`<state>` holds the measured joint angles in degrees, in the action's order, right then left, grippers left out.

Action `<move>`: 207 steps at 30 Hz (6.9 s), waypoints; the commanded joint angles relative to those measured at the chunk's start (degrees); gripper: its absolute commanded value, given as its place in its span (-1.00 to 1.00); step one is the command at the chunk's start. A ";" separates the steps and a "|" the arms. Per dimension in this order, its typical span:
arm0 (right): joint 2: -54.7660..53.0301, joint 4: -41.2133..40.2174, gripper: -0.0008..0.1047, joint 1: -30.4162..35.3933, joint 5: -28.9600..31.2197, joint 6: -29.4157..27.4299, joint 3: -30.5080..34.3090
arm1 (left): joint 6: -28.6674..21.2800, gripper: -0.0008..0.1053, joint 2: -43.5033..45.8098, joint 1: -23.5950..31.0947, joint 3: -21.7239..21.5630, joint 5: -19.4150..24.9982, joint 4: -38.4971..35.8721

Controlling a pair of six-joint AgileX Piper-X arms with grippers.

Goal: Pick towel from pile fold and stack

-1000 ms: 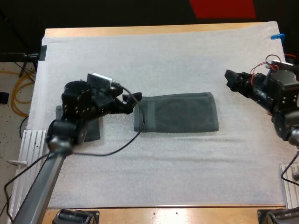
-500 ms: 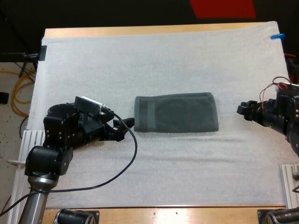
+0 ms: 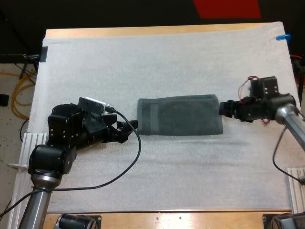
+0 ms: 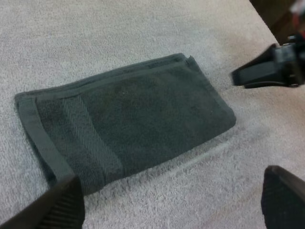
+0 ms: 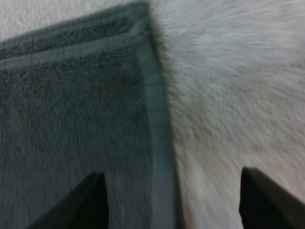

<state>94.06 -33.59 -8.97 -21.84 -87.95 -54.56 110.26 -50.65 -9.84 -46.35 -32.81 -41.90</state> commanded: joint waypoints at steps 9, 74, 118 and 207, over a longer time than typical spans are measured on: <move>12.53 -0.83 0.11 0.20 -7.86 0.75 -9.73 | 0.71 0.40 0.11 0.05 -0.51 -0.38 -0.24; 11.31 -1.01 -0.41 -17.29 3.92 13.17 -11.72 | 1.32 0.40 0.11 0.05 -0.51 -5.37 -0.24; -30.31 -26.39 0.88 -18.56 12.41 -3.54 -15.42 | 1.32 0.40 0.11 0.05 -0.51 -5.11 1.09; -40.80 -31.57 0.88 -18.56 10.00 -0.59 -6.24 | -8.61 -0.98 -41.20 -2.48 -25.29 14.39 -16.30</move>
<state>53.46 -65.67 -27.57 -11.09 -88.71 -60.71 103.42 -92.46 -12.34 -71.36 -19.84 -56.50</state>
